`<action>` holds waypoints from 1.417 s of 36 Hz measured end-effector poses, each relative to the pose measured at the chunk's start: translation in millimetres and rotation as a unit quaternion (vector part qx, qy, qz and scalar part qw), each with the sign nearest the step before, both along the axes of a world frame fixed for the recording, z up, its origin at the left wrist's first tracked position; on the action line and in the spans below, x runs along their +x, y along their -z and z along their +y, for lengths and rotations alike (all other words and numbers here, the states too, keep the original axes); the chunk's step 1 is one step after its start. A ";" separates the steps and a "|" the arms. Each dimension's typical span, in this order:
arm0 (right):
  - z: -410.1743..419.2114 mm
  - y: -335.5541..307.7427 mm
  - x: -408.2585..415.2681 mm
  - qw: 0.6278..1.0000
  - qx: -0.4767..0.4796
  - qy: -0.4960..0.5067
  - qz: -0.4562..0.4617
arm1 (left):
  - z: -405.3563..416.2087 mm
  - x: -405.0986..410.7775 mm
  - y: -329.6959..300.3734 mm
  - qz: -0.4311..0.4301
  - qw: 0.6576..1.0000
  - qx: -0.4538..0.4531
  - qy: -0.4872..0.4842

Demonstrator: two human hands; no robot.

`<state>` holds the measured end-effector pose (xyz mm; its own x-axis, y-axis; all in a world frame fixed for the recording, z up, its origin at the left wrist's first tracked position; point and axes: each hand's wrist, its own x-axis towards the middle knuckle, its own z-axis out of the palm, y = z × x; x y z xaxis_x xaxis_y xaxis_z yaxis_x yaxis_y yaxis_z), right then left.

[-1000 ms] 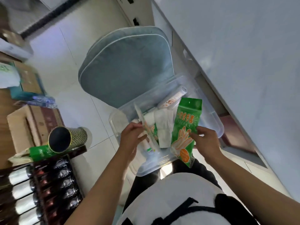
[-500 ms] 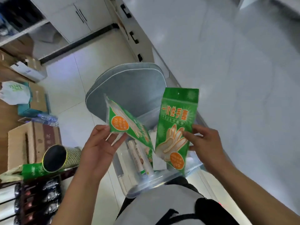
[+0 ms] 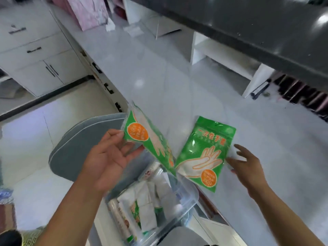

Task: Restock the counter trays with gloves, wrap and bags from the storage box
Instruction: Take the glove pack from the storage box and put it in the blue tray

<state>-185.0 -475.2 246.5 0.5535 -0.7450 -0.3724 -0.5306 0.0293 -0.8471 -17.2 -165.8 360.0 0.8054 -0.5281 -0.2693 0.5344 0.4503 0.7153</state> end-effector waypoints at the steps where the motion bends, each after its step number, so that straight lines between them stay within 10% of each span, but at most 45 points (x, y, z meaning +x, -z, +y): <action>1: 5.3 0.2 1.1 0.999 -0.034 -0.022 0.008 | -10.3 5.9 -9.5 0.006 1.000 -0.011 0.010; 12: 15.8 -13.7 -9.3 0.982 0.064 0.104 -0.146 | -111.0 -3.1 -53.3 0.064 0.987 -0.146 0.023; 16: 7.8 -17.1 -21.1 0.966 0.093 0.166 -0.173 | -116.3 -59.6 1.9 0.132 0.991 0.018 -0.014; 22: 5.8 -5.4 -31.2 0.946 0.233 0.180 -0.137 | -101.5 -129.0 58.6 0.202 0.894 0.289 0.275; 25: 6.5 -1.5 -32.0 0.947 0.235 0.173 -0.133 | -100.9 -119.5 60.8 0.103 0.854 0.336 0.384; 31: 3.8 -6.2 -19.2 0.954 0.229 0.151 -0.124 | -113.8 -44.3 68.5 -0.247 0.835 0.422 0.251; 35: 3.3 -12.3 -3.9 0.958 0.218 0.136 -0.127 | -141.2 -0.7 85.4 -0.261 0.782 0.513 0.239; 51: 19.3 -5.5 9.0 0.970 0.187 0.127 -0.087 | -149.2 4.6 96.5 -0.102 0.838 0.467 0.262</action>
